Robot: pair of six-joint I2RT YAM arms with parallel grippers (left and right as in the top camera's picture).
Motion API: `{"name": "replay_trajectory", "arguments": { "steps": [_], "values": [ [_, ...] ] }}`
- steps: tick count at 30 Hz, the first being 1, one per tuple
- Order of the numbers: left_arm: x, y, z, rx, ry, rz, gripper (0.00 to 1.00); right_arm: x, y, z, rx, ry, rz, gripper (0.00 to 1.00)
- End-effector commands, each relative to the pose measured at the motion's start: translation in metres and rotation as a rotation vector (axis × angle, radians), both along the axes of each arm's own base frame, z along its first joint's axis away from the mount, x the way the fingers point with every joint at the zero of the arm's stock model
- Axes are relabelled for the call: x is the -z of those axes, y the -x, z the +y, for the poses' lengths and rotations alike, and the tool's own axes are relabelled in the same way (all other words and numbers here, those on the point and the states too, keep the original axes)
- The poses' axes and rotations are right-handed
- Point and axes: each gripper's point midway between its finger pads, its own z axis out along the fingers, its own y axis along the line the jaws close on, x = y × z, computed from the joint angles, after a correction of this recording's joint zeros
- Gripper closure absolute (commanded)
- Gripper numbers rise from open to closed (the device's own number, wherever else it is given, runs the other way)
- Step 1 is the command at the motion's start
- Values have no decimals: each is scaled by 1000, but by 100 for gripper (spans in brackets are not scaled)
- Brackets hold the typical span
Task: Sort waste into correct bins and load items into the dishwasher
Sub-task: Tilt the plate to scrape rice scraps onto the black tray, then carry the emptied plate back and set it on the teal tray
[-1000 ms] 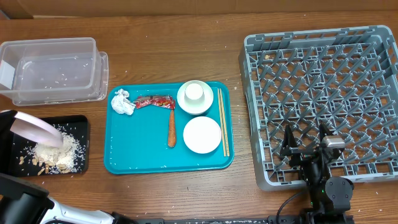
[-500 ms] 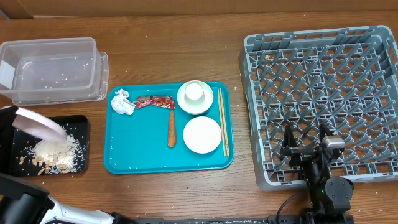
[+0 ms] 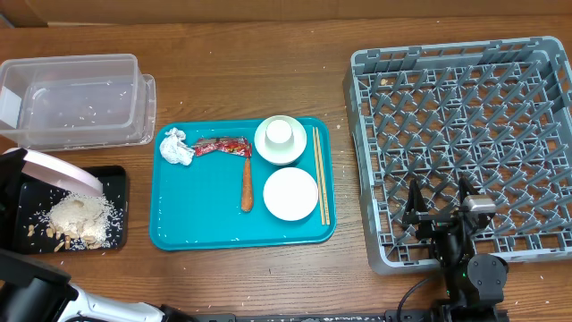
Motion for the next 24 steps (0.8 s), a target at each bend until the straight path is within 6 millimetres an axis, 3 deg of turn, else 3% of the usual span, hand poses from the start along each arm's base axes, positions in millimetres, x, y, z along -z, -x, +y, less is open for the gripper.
{"name": "replay_trajectory", "arguments": {
  "steps": [1,7,11,17,24],
  "values": [
    [-23,3,-8,14,-57,-50,96,2,0,-1,7,-3,-1,0],
    [-31,10,-21,31,-90,-19,96,2,0,-1,7,-3,-1,0],
    [-51,10,-40,52,-136,-31,96,2,0,-1,7,-3,-1,0],
    [-69,8,-90,147,-271,49,96,2,0,-1,7,-3,-1,0],
    [-83,5,-177,336,-497,116,96,2,0,-1,7,-3,-1,0]
  ]
}}
